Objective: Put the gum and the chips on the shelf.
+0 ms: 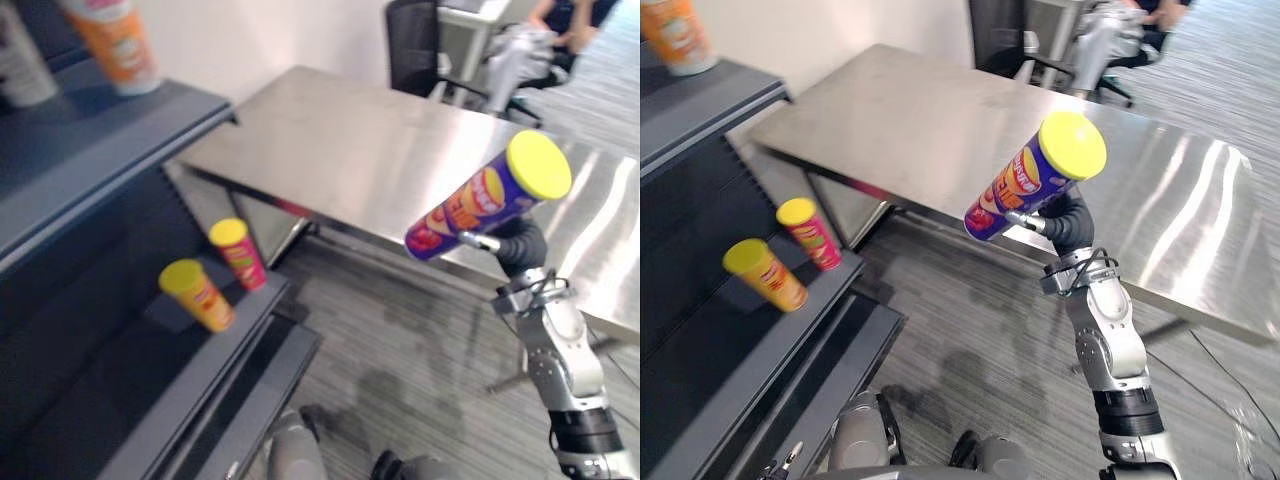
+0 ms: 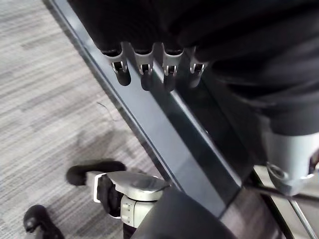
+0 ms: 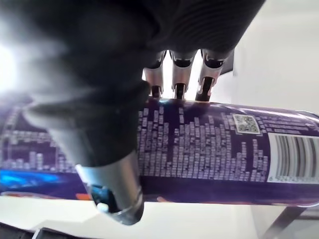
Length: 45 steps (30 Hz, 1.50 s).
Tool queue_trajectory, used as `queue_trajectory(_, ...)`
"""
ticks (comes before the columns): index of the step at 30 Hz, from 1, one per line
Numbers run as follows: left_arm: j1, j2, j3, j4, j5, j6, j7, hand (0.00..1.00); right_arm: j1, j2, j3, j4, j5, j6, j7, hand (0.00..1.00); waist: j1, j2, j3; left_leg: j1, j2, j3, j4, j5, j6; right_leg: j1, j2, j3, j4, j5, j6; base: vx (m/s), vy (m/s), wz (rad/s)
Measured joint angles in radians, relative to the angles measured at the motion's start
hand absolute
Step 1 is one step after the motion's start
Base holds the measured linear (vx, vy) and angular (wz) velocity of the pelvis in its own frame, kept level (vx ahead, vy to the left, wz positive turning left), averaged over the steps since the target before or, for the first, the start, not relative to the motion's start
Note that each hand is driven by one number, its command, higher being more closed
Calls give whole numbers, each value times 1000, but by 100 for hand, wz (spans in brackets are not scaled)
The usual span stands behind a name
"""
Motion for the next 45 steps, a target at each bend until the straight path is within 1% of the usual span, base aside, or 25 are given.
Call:
queue_trajectory(1, -2, -3, -17, 0, 3, 0, -5, 0, -1, -25, -26, -10, 1, 1, -3, 100, -11, 20, -3, 1, 13, 34, -5, 28, -9, -12, -25, -80, 57, -12, 3, 22, -46, 194)
queue_trajectory(2, -3, -4, -34, -3, 3, -1, -7, 0, -2, -37, -41, -9, 0, 1, -3, 100, -23, 17, -5, -10, -12, 60, -25, 37, 5, -27, -46, -102, 79, -23, 14, -86, -125, 245)
queue_trajectory(3, -14, 11, -44, 2, 3, -8, -13, 0, -5, -46, -66, 10, 1, 10, -1, 100, -50, -31, -32, 21, -151, 56, -227, 30, 4, -58, -69, -110, -3, -24, 22, -91, -123, 210)
queue_trajectory(4, -17, 17, -33, 9, 3, -11, -17, 0, -15, -54, -71, 19, 0, 13, -1, 100, -59, -39, -35, 39, -174, 80, -227, 16, 7, -52, -58, -123, -71, 6, 1, -210, -233, 211)
queue_trajectory(5, -12, -3, -19, 32, 2, -11, -19, 0, -27, -73, -77, 42, 0, 19, -5, 100, -44, 8, -38, 118, -91, 150, -94, -10, 8, -12, -53, -186, -66, 22, 0, -131, -143, 115)
queue_trajectory(6, 3, -8, -20, 37, 2, -13, -21, 0, -29, -68, -78, 44, 0, 26, -9, 100, -37, 15, -45, 170, -78, 163, -112, 48, -8, -10, -66, -207, -38, 7, -8, -160, -134, 151)
queue_trajectory(7, 8, -13, -22, 50, 2, -25, -32, 0, -26, -72, -89, 42, 0, 27, -10, 100, -63, 23, -58, 202, -109, 198, -189, 30, -49, -22, -121, -268, 35, -12, -11, -102, -10, 162)
queue_trajectory(8, 17, -18, -22, 52, 3, -33, -38, 0, -19, -81, -97, 43, -1, 28, -15, 100, -70, 6, -72, 215, -150, 239, -265, 40, -50, -37, -173, -321, 67, -16, -9, -131, -17, 164)
queue_trajectory(9, 26, -20, -19, 53, 3, -34, -40, 0, -19, -81, -98, 42, -1, 28, -18, 100, -65, 0, -87, 218, -178, 248, -319, 39, -50, -35, -186, -334, 38, -17, -8, -171, -63, 117)
queue_trajectory(10, 32, -23, -6, 63, 3, -39, -42, 0, -25, -78, -104, 34, -1, 26, -26, 100, -59, -12, -109, 216, -227, 252, -404, 24, -55, -37, -184, -375, -27, -6, 12, -145, -90, 97)
queue_trajectory(12, 31, -26, 21, 77, 2, -52, -43, 0, -25, -70, -122, 36, -2, 23, -53, 100, -65, -1, -118, 224, -193, 276, -410, 12, -84, -34, -182, -441, -27, -1, 14, -109, -70, 106)
queue_trajectory(13, 31, -31, 25, 81, 3, -52, -43, 0, -25, -71, -139, 41, -3, 23, -72, 100, -73, 9, -124, 237, -196, 267, -498, 1, -119, -40, -184, -484, -20, -1, 14, -121, 41, 102)
queue_trajectory(14, 31, -36, 24, 83, 3, -53, -44, 0, -25, -70, -155, 48, -3, 23, -95, 100, -79, 12, -127, 243, -227, 258, -602, -11, -151, -54, -195, -511, -2, 0, 14, -131, 82, 90)
queue_trajectory(15, 30, -36, 24, 88, 3, -52, -44, 0, -25, -69, -162, 54, -3, 22, -102, 100, -79, 12, -127, 254, -247, 254, -659, -14, -154, -57, -202, -526, 12, -1, 13, -128, 149, 79)
queue_trajectory(17, 29, -35, 15, 92, 2, -51, -39, 0, -26, -65, -191, 88, -8, 18, -141, 100, -84, 15, -128, 287, -315, 192, -846, -11, -159, -83, -242, -553, 88, -4, 10, -84, 175, 75)
queue_trajectory(18, 28, -35, 14, 92, 2, -51, -38, 0, -27, -64, -197, 96, -17, 18, -151, 100, -84, 13, -129, 289, -326, 182, -869, -11, -159, -88, -257, -553, 108, -5, 9, -65, 149, 62)
queue_trajectory(21, 39, -35, 3, 102, 4, -43, -27, 0, -29, -40, -198, 117, -52, 17, -173, 100, -76, -4, -130, 301, -371, 159, -879, -6, -142, -83, -339, -538, 189, -3, 10, -74, 81, 37)
queue_trajectory(24, 50, -32, -5, 101, 27, -43, -6, 0, -37, -29, -197, 106, -65, -3, -177, 100, -66, -7, -128, 309, -381, 161, -884, -28, -113, -92, -361, -493, 222, 17, 13, -89, 58, 5)
queue_trajectory(28, 50, -35, -29, 102, 35, -43, -1, 0, -34, -30, -198, 99, -83, -5, -181, 100, -66, -10, -127, 303, -380, 177, -892, -48, -118, -109, -353, -468, 217, 36, 12, -85, 4, -12)
queue_trajectory(31, 47, -34, -39, 101, 35, -46, -1, 0, -19, -30, -219, 88, -91, -30, -177, 100, -59, -7, -127, 301, -378, 192, -889, -59, -111, -120, -335, -438, 193, 43, 14, -34, -6, -19)
queue_trajectory(33, 43, -33, -53, 101, 35, -47, -2, 0, -19, -30, -241, 78, -90, -43, -171, 100, -60, 0, -125, 291, -368, 199, -879, -58, -119, -128, -322, -436, 181, 55, 11, 32, 3, -12)
queue_trajectory(36, 38, -34, -66, 101, 34, -48, -8, 0, -20, -30, -258, 73, -90, -61, -153, 100, -61, 4, -124, 287, -355, 208, -856, -57, -114, -130, -310, -432, 169, 55, 11, 81, -9, -7)
queue_trajectory(40, 30, -34, -90, 98, 34, -53, -9, 0, -23, -30, -237, 74, -89, -62, -113, 100, -56, 6, -119, 285, -345, 211, -826, -59, -113, -128, -308, -428, 166, 55, 11, 94, -23, -1)
queue_trajectory(43, 27, -35, -112, 94, 33, -53, -10, 0, -26, -29, -181, 74, -89, -61, -68, 100, -55, 3, -99, 288, -343, 207, -801, -64, -107, -115, -317, -426, 172, 56, 11, 53, -35, 5)
queue_trajectory(45, 16, -34, -116, 90, 32, -49, -6, 0, -12, -28, -146, 73, -89, -61, -37, 100, -57, 5, -81, 291, -342, 183, -783, -71, -101, -111, -344, -411, 225, 72, 10, 19, -5, 23)
